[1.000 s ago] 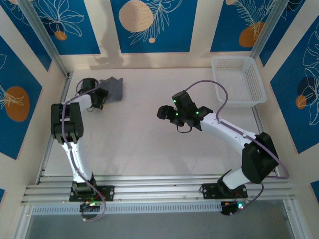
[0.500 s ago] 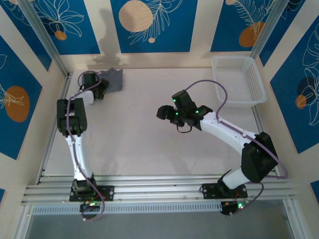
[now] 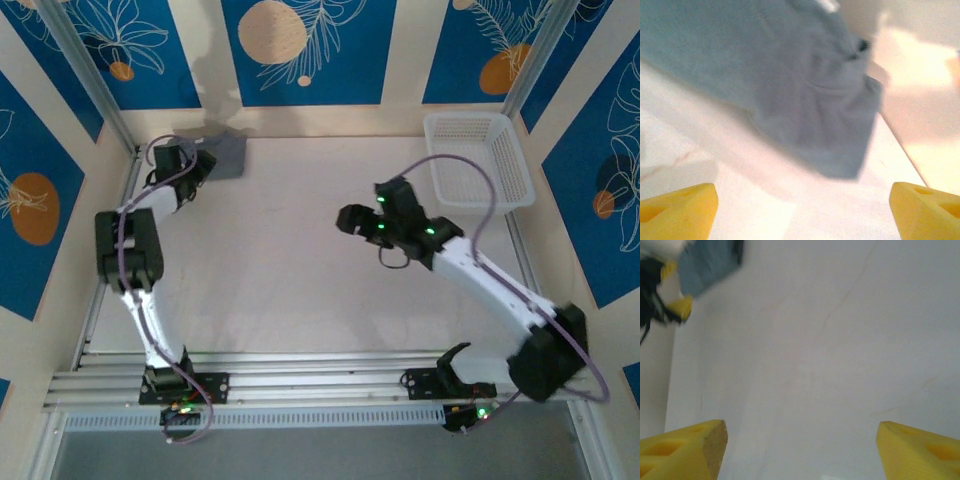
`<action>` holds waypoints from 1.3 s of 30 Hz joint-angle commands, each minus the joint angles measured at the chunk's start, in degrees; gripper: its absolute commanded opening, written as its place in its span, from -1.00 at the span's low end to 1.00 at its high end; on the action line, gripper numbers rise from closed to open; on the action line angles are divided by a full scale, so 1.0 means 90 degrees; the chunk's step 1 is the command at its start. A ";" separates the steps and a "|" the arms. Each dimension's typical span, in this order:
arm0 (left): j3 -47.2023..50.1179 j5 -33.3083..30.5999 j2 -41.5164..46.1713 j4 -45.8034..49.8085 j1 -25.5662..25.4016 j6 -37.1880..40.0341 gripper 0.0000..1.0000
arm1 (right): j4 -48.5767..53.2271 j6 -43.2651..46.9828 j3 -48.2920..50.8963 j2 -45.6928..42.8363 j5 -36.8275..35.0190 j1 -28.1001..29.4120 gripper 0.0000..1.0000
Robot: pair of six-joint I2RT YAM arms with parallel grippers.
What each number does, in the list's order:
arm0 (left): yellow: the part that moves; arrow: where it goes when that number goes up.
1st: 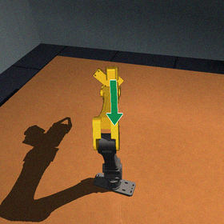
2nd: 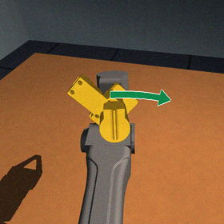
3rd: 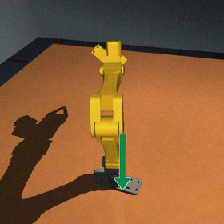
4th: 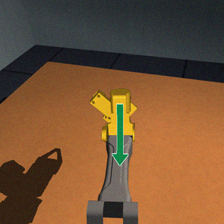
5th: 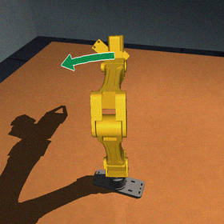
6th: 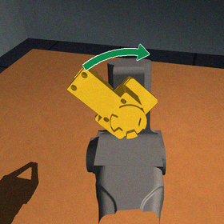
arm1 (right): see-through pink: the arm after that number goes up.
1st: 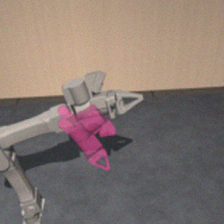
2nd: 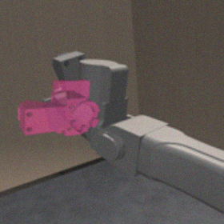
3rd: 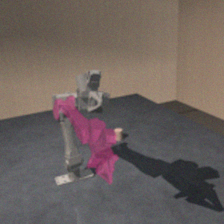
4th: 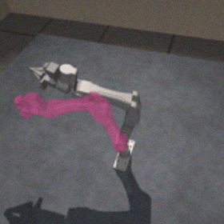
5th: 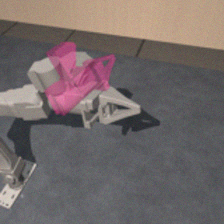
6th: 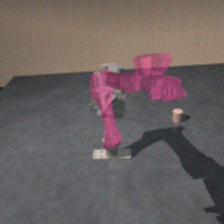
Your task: Fold the inside-out t-shirt
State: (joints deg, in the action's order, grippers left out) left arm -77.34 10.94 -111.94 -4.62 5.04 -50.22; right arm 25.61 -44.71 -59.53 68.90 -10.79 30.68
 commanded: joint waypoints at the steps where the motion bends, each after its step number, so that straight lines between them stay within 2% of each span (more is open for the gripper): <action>1: 0.1080 -0.0217 0.1937 -0.0211 -0.0260 0.1022 0.86 | -0.0001 0.0948 0.0752 -0.1166 -0.0762 -0.0512 0.69; 4: 0.2136 -0.1008 0.3501 0.0255 -0.0890 0.2147 0.99 | -0.0516 0.1638 0.1651 -0.2123 -0.1566 -0.1020 0.70; 6: 0.2933 -0.1745 0.4501 0.0307 -0.1464 0.3039 0.99 | -0.1246 0.2195 0.2369 -0.2612 -0.2167 -0.1268 0.89; 9: 0.4250 -0.2433 0.5814 -0.0027 -0.1946 0.3707 0.99 | -0.2363 0.3003 0.3252 -0.2829 -0.2361 -0.1739 0.94; 13: 0.5798 -0.3256 0.7133 -0.0626 -0.1978 0.3999 0.98 | -0.3773 0.3572 0.3972 -0.2225 -0.2170 -0.2283 0.97; 16: 0.6404 -0.3824 0.7459 -0.0905 -0.1977 0.4525 0.98 | -0.5301 0.3584 0.4301 -0.1029 -0.1715 -0.2779 0.97; 19: 0.6590 -0.4255 0.7065 -0.1358 -0.1968 0.4801 0.98 | -0.7215 0.3280 0.4433 0.0542 -0.0801 -0.3396 1.00; 20: 0.6624 -0.4194 0.6812 -0.1643 -0.1968 0.4944 0.98 | -0.6902 0.3603 0.4147 0.0753 -0.0355 -0.3470 0.99; 21: 0.6645 -0.4093 0.6509 -0.2014 -0.1974 0.5075 0.98 | -0.7252 0.3926 0.4040 0.1026 -0.0217 -0.3422 0.99; 24: 0.6679 -0.3564 0.5432 -0.3221 -0.1881 0.5340 0.98 | -0.9545 0.4076 0.4531 0.2332 0.0318 -0.3471 0.98; 25: 0.6689 -0.3333 0.5055 -0.3671 -0.1789 0.5343 0.98 | -0.8356 0.4149 0.4302 0.1921 0.0378 -0.3430 0.98; 26: 0.6461 -0.3166 0.4620 -0.3644 -0.1711 0.5430 0.98 | -0.8376 0.4083 0.4195 0.1959 0.0553 -0.3528 0.98; 27: 0.6228 -0.3097 0.4205 -0.3505 -0.1633 0.5439 0.98 | -0.8910 0.4009 0.4292 0.2202 0.0719 -0.3608 0.98; 28: 0.6107 -0.3006 0.3896 -0.3602 -0.1577 0.5541 0.98 | -0.8333 0.4045 0.4206 0.1993 0.0683 -0.3605 0.98; 29: 0.5837 -0.2932 0.3743 -0.3293 -0.1570 0.5631 0.98 | -0.8161 0.4002 0.4109 0.1958 0.0418 -0.3566 0.98; 30: 0.5827 -0.2770 0.3614 -0.3425 -0.1547 0.5845 0.98 | -0.8497 0.4107 0.4178 0.2087 0.0133 -0.3406 0.98; 31: 0.5893 -0.2711 0.3591 -0.3654 -0.1538 0.5957 0.98 | -0.8203 0.4160 0.4106 0.2015 -0.0295 -0.3241 0.98; 33: 0.6409 -0.2530 0.3349 -0.4811 -0.1285 0.5787 0.98 | -0.8318 0.4184 0.4134 0.2045 -0.0305 -0.3226 0.98; 35: 0.6657 -0.2041 0.2529 -0.6158 -0.0894 0.5538 0.98 | -0.8276 0.4177 0.4098 0.2050 -0.0301 -0.3221 0.99; 36: 0.6467 -0.1907 0.2507 -0.6047 -0.0877 0.5556 0.98 | -0.8172 0.4162 0.4074 0.2023 -0.0279 -0.3234 0.99; 37: 0.6141 -0.1756 0.2816 -0.4771 -0.0878 0.5586 0.98 | -0.8210 0.4165 0.4085 0.2039 -0.0260 -0.3245 0.98; 39: 0.6209 -0.1702 0.2540 -0.5388 -0.0883 0.5647 0.98 | -0.8207 0.4166 0.4080 0.2029 -0.0256 -0.3248 0.99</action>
State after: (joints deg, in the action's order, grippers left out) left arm -20.18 -9.65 -88.49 -46.87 -3.07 0.05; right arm -46.04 -8.84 -21.76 87.68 -11.66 1.65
